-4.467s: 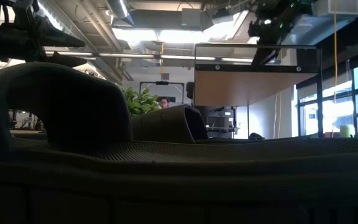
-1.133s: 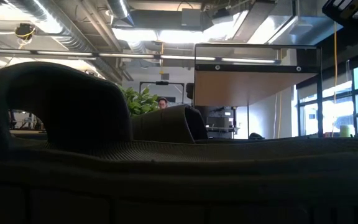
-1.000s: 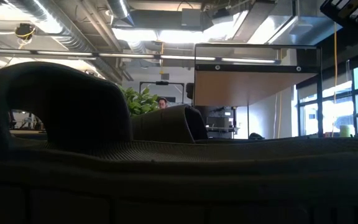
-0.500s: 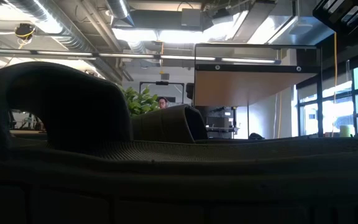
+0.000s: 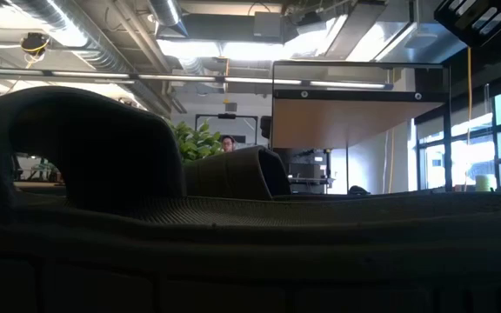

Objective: Pick and place slides into the shelf
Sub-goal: Put the black slide on the shelf

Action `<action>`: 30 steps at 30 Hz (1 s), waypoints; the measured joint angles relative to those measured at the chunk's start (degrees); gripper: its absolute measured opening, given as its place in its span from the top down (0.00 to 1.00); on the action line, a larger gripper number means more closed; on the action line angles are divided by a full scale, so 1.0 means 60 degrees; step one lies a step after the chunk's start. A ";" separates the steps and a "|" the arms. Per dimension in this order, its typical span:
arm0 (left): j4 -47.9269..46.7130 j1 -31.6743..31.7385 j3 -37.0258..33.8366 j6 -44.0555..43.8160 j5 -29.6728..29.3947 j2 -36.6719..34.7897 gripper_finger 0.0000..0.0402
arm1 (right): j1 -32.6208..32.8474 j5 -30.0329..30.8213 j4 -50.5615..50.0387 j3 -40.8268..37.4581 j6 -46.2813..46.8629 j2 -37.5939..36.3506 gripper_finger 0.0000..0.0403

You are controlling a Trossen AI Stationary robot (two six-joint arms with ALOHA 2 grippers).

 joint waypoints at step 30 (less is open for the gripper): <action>0.1214 0.0185 -0.2205 0.0208 0.0073 -0.0007 0.57 | 0.0000 0.0302 -0.0404 -0.0004 0.0073 0.0001 0.59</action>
